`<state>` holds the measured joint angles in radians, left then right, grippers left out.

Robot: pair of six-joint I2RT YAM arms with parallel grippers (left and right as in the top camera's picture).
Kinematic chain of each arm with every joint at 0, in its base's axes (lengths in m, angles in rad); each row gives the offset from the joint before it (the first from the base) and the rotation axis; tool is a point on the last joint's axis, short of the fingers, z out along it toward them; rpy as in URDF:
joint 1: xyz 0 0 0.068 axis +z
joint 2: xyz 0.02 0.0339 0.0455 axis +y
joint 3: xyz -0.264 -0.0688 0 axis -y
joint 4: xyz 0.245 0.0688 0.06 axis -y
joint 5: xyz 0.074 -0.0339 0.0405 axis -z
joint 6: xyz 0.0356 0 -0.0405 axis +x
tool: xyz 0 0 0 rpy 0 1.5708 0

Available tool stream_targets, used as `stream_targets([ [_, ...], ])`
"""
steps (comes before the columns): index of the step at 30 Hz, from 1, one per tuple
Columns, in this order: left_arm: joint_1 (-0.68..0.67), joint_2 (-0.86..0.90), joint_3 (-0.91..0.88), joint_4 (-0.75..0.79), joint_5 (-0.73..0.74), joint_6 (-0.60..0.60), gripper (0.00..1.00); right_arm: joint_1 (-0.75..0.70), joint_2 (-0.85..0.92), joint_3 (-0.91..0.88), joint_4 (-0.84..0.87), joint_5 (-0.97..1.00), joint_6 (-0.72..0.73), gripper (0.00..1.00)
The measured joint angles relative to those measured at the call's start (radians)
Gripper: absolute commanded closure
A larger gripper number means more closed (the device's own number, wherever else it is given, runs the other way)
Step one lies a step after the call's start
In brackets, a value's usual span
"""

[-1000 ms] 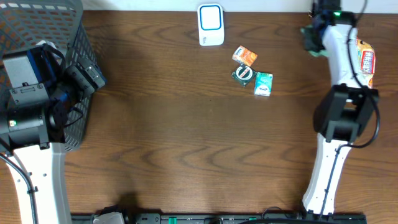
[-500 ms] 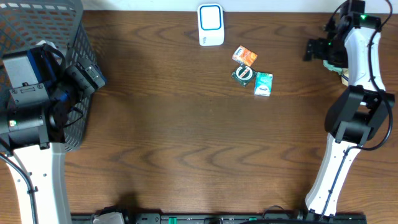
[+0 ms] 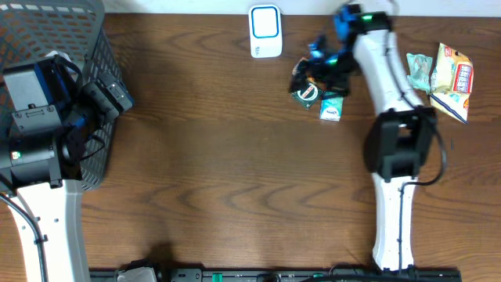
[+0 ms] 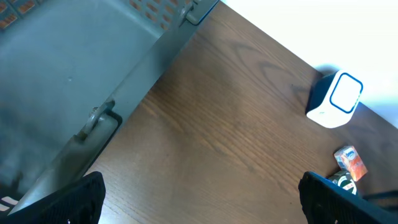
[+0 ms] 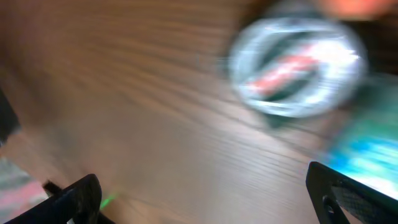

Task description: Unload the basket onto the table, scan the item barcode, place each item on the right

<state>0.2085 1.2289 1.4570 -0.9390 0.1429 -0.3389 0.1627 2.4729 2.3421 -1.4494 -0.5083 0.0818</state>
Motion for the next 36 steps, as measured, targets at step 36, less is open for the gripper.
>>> stream_targets([
  [36,0.0,0.0,0.0,0.0,0.0,0.0,0.02,0.449,-0.491,-0.008,-0.233,0.513,0.088,0.01],
])
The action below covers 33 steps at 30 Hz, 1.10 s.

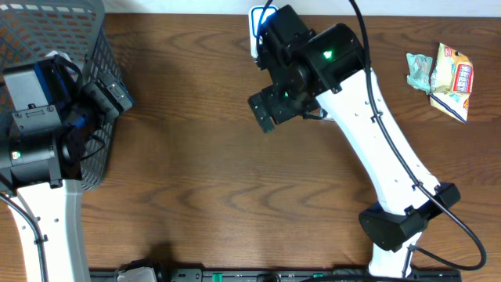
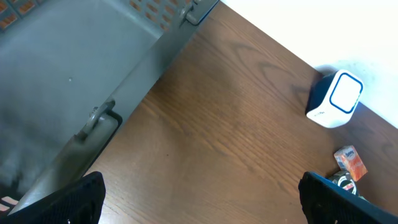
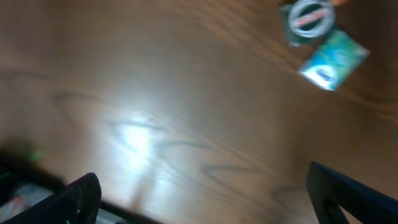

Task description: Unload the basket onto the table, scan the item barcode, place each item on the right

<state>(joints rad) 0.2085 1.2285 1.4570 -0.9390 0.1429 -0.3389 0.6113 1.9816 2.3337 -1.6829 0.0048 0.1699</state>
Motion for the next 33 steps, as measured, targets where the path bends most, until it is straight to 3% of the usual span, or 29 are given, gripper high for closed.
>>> stream_targets([
  [9,0.0,0.0,0.0,0.0,0.0,0.0,0.02,-0.03,0.001,-0.166,0.174,0.199,0.035,0.01],
  [22,0.0,0.0,0.0,0.0,0.0,0.0,0.02,-0.243,0.008,-0.618,0.918,0.214,0.04,0.01],
  [27,0.0,0.0,0.0,0.0,0.0,0.0,0.02,-0.299,0.008,-0.676,0.984,0.169,0.04,0.01],
  [33,0.0,0.0,0.0,0.0,0.0,0.0,0.02,-0.343,0.008,-0.769,0.93,0.156,0.066,0.01],
])
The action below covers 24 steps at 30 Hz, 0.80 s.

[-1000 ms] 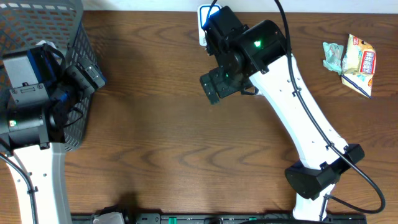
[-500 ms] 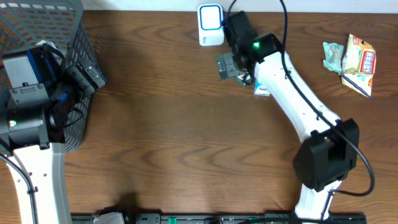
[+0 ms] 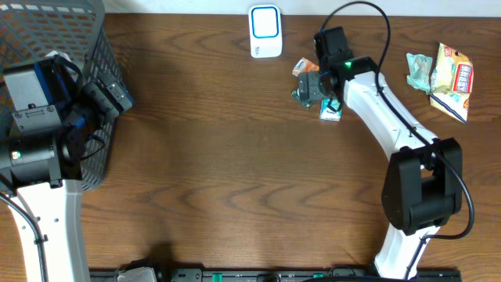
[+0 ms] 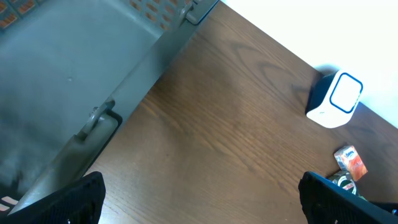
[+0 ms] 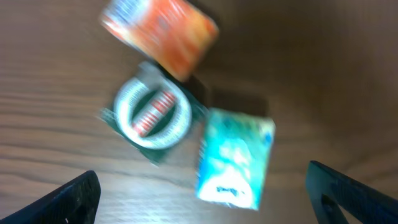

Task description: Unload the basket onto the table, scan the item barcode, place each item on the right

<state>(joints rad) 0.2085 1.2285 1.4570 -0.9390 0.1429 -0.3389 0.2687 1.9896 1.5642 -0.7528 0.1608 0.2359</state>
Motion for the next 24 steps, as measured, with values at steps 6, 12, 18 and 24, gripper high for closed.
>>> stream_targets([
  [6,0.0,0.0,0.0,0.0,0.0,0.0,0.02,-0.043,0.0,-0.032,-0.033,-0.075,0.032,0.01],
  [12,0.0,0.0,0.0,0.0,0.0,0.0,0.02,-0.04,0.0,-0.032,-0.044,-0.189,0.04,0.01],
  [18,0.0,0.0,0.0,0.0,0.0,0.0,0.02,-0.04,-0.021,-0.032,-0.075,-0.282,0.043,0.01],
  [24,0.0,0.0,0.0,0.0,0.0,0.0,0.03,-0.04,-0.158,-0.032,-0.07,-0.299,0.043,0.01],
])
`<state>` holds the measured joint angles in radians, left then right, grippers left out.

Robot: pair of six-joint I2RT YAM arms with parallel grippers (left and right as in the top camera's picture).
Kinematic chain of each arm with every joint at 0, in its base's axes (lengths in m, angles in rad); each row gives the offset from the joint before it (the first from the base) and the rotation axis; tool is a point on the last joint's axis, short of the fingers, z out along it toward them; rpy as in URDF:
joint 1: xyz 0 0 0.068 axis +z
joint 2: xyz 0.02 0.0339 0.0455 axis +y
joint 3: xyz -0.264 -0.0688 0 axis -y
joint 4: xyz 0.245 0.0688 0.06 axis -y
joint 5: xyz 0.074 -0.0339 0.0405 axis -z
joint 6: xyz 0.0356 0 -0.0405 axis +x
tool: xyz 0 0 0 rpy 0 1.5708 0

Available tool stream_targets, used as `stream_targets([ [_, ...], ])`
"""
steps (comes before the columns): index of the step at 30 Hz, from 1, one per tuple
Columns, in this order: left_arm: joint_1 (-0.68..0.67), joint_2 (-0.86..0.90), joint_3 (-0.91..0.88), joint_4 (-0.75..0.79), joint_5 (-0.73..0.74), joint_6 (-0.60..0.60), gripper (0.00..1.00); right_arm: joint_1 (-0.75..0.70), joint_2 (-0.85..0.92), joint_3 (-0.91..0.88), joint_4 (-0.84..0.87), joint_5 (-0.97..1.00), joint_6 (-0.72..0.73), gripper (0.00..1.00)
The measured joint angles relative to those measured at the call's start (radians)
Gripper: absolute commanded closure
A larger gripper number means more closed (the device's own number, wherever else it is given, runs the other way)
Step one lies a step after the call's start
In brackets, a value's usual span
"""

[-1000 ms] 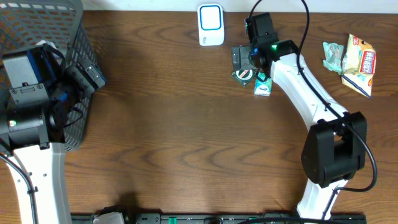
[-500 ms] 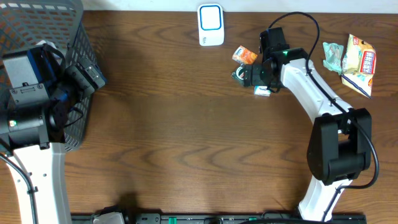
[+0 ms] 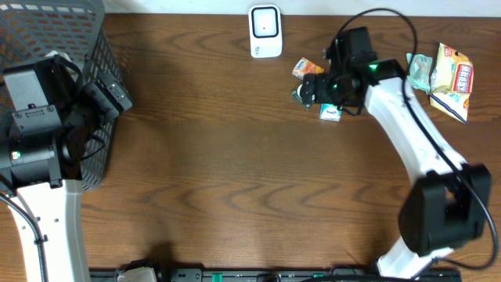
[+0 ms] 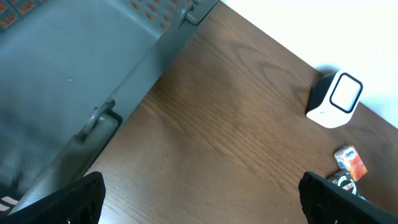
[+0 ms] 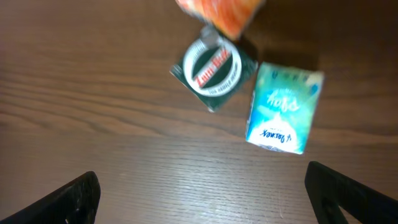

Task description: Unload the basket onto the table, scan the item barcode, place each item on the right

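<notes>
The white scanner (image 3: pixel 265 31) stands at the table's far edge and also shows in the left wrist view (image 4: pixel 336 99). Right of it lie an orange packet (image 3: pixel 304 68), a round green tin (image 5: pixel 213 66) and a teal packet (image 5: pixel 283 107). My right gripper (image 3: pixel 321 88) hovers over these three, open, with bare wood between its fingertips (image 5: pixel 202 196). In the overhead view the tin is mostly hidden under that gripper. My left gripper (image 4: pixel 202 196) is open over the table beside the basket and holds nothing.
A grey mesh basket (image 3: pixel 70 31) fills the far left corner, its wall (image 4: pixel 74 74) close to my left gripper. Several snack packets (image 3: pixel 446 74) lie at the far right edge. The right arm reaches in from the front right.
The right arm has swung a little to the right above the items, so the tin and the teal packet sit higher in its wrist view. The scanner's blue outline has gone dark. The left arm has not moved.
My right gripper was first close down on the tin and packets. Then it was raised high over the table left of them. After that it was back above the three items, open, and now it hovers there slightly further right. Nothing has been picked up.
</notes>
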<state>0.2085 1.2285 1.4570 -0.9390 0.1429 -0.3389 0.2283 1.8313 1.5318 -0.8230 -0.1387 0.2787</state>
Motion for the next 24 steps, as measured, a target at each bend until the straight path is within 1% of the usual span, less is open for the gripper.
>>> stream_targets([
  [3,0.0,0.0,0.0,0.0,0.0,0.0,0.02,0.0,-0.047,0.0,0.002,0.004,0.0,0.01],
  [6,0.0,0.0,0.0,0.0,0.0,0.0,0.02,0.0,-0.041,0.0,0.0,0.019,0.0,0.01],
  [7,0.0,0.0,0.0,0.0,0.0,0.0,0.02,0.0,-0.036,0.0,0.0,0.023,0.0,0.05],
  [8,0.0,0.0,0.0,0.0,0.0,0.0,0.02,0.0,-0.024,0.0,0.0,0.025,-0.001,0.2],
  [9,0.0,0.0,0.0,0.0,0.0,0.0,0.02,0.0,-0.012,0.0,0.0,0.027,0.002,0.25],
  [11,0.0,0.0,0.0,0.0,0.0,0.0,0.02,0.0,0.026,0.0,0.0,0.043,0.005,0.29],
  [16,0.0,0.0,0.0,0.0,0.0,0.0,0.02,0.0,0.115,-0.004,0.033,0.108,0.011,0.46],
  [20,0.0,0.0,0.0,0.0,0.0,0.0,0.02,0.0,0.166,-0.005,0.076,0.135,0.01,0.53],
  [24,0.0,0.0,0.0,0.0,0.0,0.0,0.02,0.0,0.188,-0.006,0.089,0.152,0.01,0.53],
])
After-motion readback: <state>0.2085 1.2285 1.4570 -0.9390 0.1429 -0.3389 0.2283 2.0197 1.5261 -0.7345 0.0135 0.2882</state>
